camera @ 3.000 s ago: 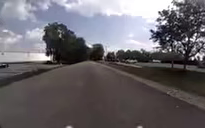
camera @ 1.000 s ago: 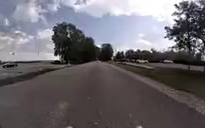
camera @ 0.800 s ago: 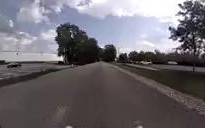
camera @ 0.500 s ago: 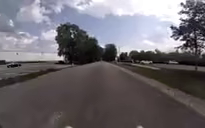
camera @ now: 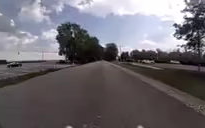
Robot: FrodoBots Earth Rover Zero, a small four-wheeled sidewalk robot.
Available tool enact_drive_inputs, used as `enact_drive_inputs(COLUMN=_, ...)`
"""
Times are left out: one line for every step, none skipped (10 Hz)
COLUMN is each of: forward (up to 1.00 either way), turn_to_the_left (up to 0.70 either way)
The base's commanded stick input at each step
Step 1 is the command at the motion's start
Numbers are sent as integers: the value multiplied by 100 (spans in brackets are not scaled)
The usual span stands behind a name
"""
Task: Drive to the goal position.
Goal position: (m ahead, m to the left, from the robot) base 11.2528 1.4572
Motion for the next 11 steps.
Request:
enact_drive_inputs(forward=70, turn_to_the_left=0)
enact_drive_inputs(forward=70, turn_to_the_left=0)
enact_drive_inputs(forward=70, turn_to_the_left=0)
enact_drive_inputs(forward=70, turn_to_the_left=0)
enact_drive_inputs(forward=70, turn_to_the_left=20)
enact_drive_inputs(forward=70, turn_to_the_left=30)
enact_drive_inputs(forward=70, turn_to_the_left=22)
enact_drive_inputs(forward=70, turn_to_the_left=0)
enact_drive_inputs(forward=70, turn_to_the_left=0)
enact_drive_inputs(forward=70, turn_to_the_left=0)
enact_drive_inputs(forward=70, turn_to_the_left=0)
